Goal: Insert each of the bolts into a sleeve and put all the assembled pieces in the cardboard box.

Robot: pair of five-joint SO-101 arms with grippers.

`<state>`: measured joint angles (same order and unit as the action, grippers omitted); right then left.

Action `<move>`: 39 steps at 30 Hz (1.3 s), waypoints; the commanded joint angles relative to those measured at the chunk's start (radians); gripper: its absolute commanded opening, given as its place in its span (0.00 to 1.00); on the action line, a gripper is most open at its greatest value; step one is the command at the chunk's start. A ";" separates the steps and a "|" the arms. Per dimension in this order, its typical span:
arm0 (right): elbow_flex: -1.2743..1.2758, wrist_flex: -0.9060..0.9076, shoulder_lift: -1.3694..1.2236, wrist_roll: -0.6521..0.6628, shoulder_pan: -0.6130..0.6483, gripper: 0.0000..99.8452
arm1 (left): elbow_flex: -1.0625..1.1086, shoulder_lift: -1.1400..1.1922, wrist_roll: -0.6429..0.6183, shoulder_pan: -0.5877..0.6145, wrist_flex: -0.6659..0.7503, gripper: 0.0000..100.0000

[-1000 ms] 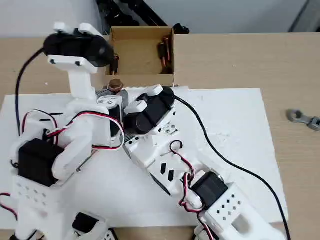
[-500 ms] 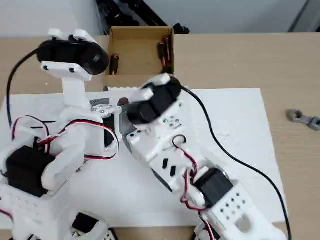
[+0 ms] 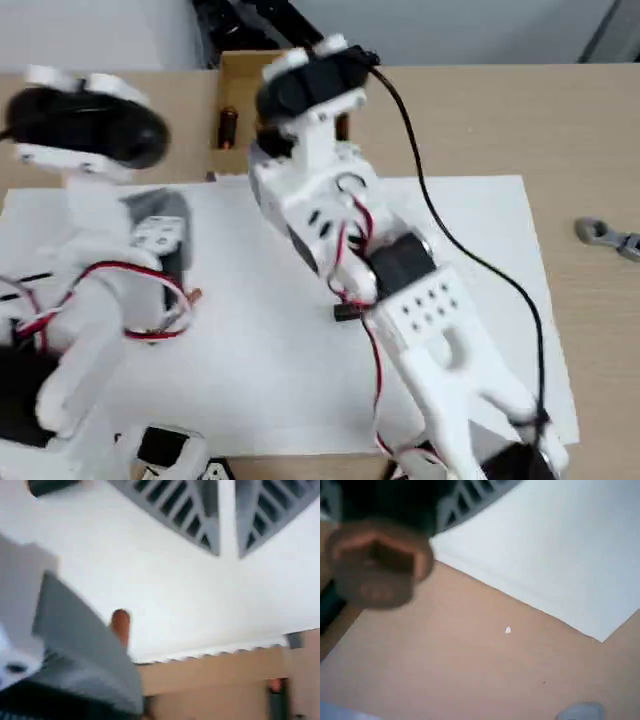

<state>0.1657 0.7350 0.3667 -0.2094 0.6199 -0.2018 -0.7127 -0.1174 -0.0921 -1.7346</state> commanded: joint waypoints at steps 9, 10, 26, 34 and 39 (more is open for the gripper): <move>-0.683 -0.002 -0.599 -0.005 -0.137 0.00 | 0.199 -0.144 0.066 0.112 0.008 0.01; -0.741 -0.002 -0.648 -0.005 -0.140 0.00 | 0.222 -0.161 0.066 0.115 0.018 0.01; -1.304 -0.001 -1.293 0.066 -0.197 0.00 | 0.371 -0.288 0.063 0.112 0.092 0.01; -1.402 -0.001 -1.434 0.066 -0.220 0.00 | 0.366 -0.292 0.057 0.112 0.094 0.01; -1.402 0.001 -1.451 0.063 -0.220 0.01 | 0.369 -0.292 0.057 0.112 0.089 0.01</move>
<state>-1.1661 0.7380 -1.1170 -0.1557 0.4097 0.1695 -0.9996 -0.0560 0.0230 -1.6625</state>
